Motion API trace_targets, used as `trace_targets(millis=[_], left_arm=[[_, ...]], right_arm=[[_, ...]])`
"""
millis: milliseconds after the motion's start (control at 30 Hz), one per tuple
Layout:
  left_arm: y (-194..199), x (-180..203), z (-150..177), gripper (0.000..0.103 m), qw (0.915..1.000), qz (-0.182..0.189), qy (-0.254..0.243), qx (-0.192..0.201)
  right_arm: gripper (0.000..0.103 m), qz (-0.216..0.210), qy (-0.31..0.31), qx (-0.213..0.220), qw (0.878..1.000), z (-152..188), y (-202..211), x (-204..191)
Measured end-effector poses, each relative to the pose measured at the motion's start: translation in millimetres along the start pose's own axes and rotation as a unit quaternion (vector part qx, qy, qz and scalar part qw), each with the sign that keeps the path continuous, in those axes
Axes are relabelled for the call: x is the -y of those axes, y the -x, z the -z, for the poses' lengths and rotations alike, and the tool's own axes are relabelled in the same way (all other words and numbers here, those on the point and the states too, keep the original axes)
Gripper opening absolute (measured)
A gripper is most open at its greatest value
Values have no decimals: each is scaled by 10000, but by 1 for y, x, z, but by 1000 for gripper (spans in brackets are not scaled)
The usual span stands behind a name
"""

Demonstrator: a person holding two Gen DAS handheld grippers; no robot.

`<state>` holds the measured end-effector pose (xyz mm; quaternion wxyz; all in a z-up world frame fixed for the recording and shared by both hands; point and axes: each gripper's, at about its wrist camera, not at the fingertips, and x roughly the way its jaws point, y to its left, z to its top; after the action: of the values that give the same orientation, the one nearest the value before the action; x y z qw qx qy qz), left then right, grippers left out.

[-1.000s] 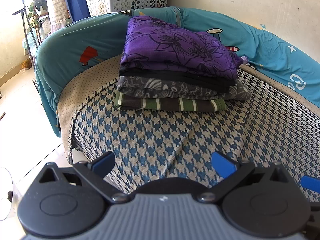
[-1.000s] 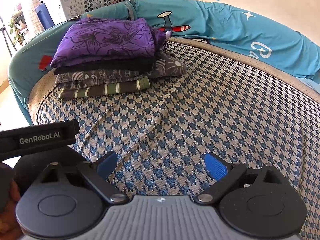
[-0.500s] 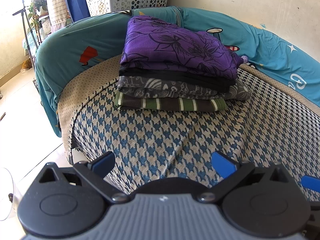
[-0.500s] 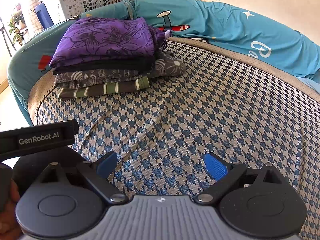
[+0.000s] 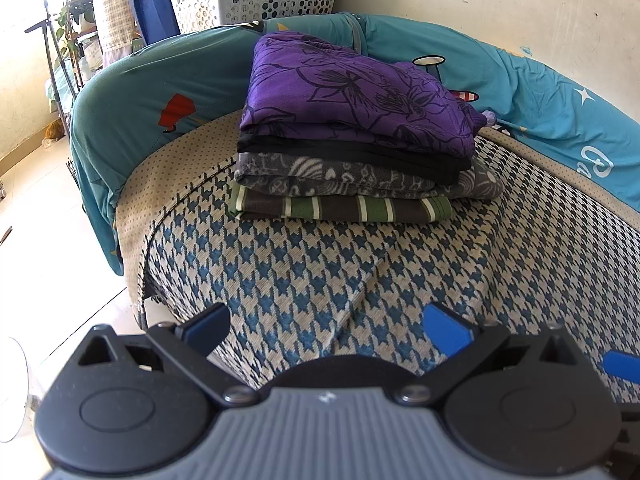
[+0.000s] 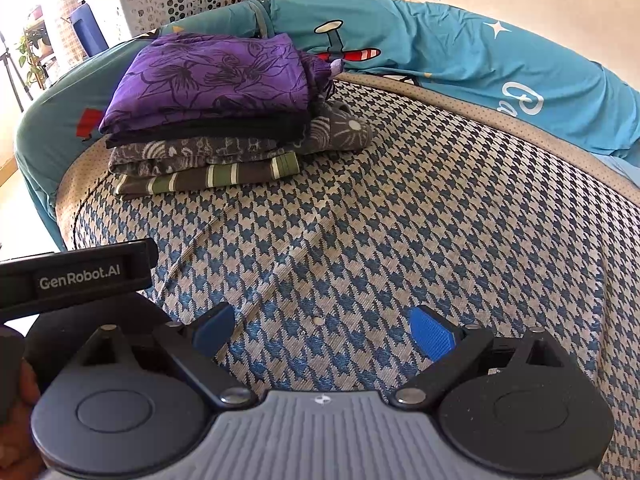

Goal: Fold clothes

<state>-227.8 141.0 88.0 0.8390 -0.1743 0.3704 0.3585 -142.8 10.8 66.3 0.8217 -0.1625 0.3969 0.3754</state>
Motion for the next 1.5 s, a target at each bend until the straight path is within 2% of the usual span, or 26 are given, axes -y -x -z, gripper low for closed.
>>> trace_targets(millis=[1500], left_arm=[[-1, 1, -1, 103, 10000, 3, -21, 16]], right_arm=[[95, -26, 22, -60, 10000, 1, -1, 0]])
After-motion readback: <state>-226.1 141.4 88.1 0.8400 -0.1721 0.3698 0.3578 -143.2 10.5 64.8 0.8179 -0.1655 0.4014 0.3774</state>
